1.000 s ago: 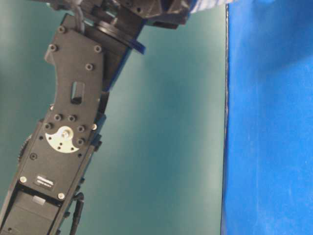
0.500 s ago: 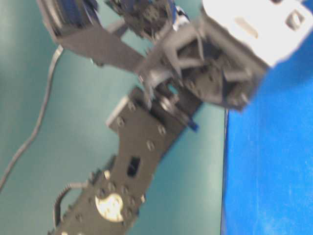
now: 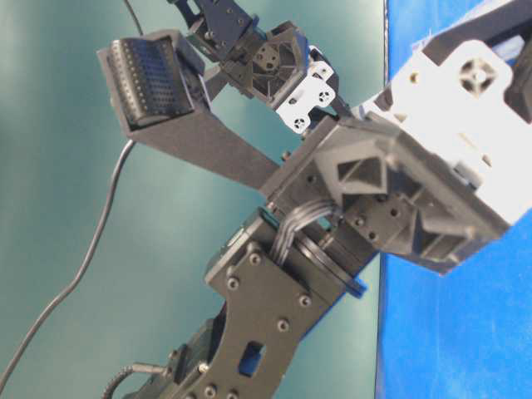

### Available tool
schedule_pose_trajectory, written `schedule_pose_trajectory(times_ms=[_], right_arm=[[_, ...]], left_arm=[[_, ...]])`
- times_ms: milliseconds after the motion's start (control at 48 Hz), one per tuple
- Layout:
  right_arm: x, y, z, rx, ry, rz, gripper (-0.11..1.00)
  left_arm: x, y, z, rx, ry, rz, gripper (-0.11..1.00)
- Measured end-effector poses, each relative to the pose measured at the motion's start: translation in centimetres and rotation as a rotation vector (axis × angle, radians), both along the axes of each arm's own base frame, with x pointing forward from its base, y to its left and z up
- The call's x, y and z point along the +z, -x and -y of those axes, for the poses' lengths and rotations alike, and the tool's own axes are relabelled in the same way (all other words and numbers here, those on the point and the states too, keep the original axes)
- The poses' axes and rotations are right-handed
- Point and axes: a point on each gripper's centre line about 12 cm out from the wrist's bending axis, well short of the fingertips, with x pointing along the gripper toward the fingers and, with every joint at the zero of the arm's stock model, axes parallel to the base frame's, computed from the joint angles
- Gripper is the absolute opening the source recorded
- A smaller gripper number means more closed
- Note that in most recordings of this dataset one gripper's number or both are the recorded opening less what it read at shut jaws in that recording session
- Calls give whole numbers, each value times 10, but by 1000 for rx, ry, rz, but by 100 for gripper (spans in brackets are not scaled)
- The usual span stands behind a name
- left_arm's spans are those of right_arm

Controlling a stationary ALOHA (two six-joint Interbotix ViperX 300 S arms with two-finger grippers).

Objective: Fold the blue towel.
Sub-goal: 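Lay the strip vertically on the table and open both grippers, then retract both grippers away from the vertical strip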

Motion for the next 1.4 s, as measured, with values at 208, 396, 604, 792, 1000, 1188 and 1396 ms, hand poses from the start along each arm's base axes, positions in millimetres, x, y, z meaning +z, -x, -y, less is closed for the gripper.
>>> schedule_pose_trajectory(times_ms=[208,396,604,792,1000,1188,1396], right_arm=[[-2,-2,-3,12,0,-4,7],[-2,-4,-6,25,3,-8,49],[8,-10,-28,90,24,-8,55],[30,2,-48,121,45,19,55],[54,34,-71,148,70,93,55],[69,68,-90,173,94,215,55],[75,107,-109,184,104,329,55]], left_arm=[[0,0,1,-1,0,2,5],[-1,5,9,-19,0,-8,49],[22,25,1,-24,-21,-27,64],[57,51,-25,1,-39,18,62],[77,77,-64,37,-106,118,62],[84,104,-110,138,-146,235,62],[88,148,-145,250,-166,335,62]])
